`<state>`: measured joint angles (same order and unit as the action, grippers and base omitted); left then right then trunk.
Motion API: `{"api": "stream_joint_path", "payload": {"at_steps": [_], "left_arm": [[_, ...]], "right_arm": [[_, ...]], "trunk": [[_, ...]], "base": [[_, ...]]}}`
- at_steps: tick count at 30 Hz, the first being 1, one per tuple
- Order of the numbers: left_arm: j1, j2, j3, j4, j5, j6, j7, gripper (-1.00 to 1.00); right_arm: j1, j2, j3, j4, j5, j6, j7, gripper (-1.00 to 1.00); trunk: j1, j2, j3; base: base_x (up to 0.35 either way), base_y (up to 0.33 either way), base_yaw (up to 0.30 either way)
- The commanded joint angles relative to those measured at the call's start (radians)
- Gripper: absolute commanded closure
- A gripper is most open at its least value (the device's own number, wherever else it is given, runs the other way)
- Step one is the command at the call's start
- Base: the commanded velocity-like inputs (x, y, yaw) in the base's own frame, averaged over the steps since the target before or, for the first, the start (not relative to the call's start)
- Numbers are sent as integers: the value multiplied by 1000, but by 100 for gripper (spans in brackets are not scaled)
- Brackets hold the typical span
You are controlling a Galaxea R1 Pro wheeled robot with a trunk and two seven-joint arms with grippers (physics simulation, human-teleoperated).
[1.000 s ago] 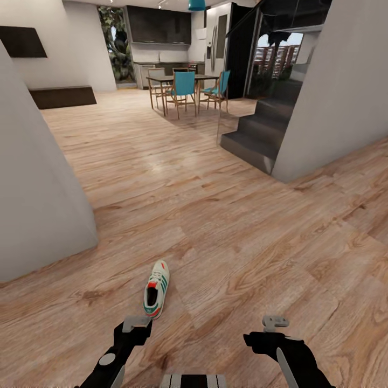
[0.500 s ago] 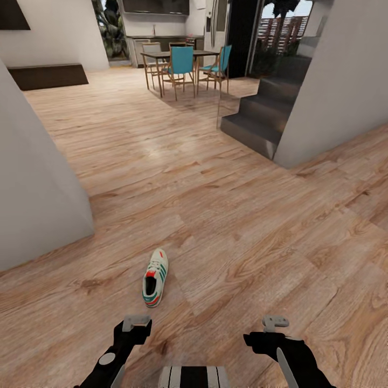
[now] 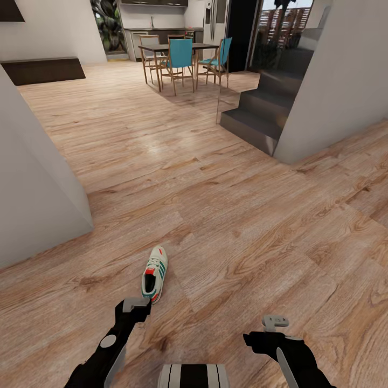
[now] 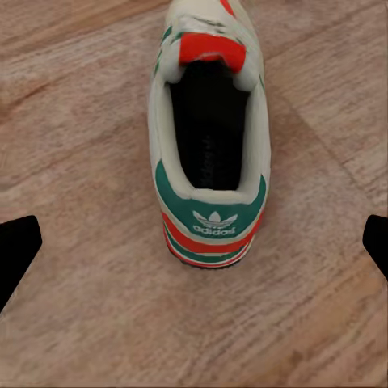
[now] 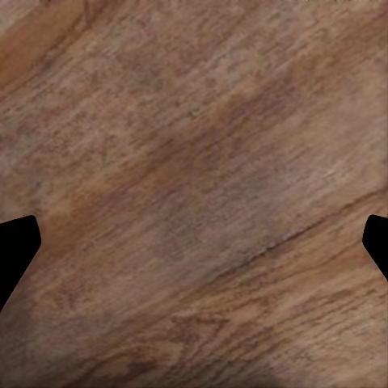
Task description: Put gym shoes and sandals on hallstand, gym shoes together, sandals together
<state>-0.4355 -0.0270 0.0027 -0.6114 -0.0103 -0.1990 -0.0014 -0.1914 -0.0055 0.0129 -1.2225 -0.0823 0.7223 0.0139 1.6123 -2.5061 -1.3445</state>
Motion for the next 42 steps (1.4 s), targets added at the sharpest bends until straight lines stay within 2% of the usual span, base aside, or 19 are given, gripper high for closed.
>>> {"api": "stream_joint_path", "payload": {"at_steps": [1, 10, 16, 24, 42], "left_arm": [[-8, 2, 0, 3, -1, -3, 0, -100], [-37, 11, 0, 11, -2, -5, 0, -100], [-38, 9, -1, 12, -1, -5, 0, -100], [-39, 6, -4, 12, -2, -5, 0, -100], [-37, 4, -7, 13, -2, -5, 0, -100]], "right_arm": [[0, -1, 1, -1, -8, 4, -3, -100], [0, -1, 0, -6, -8, 4, -2, -100], [0, -1, -1, -17, -8, 5, -1, -100], [0, -1, -1, -18, -8, 4, -1, -100], [0, -1, -1, -18, -8, 4, -1, -100]], "trunk": [[0, 0, -1], [0, 0, -1], [0, 0, -1], [0, 0, -1], [0, 0, -1]], "base": [[0, 0, 0], [0, 0, 0], [35, 0, 0], [226, 0, 0], [70, 0, 0]]}}
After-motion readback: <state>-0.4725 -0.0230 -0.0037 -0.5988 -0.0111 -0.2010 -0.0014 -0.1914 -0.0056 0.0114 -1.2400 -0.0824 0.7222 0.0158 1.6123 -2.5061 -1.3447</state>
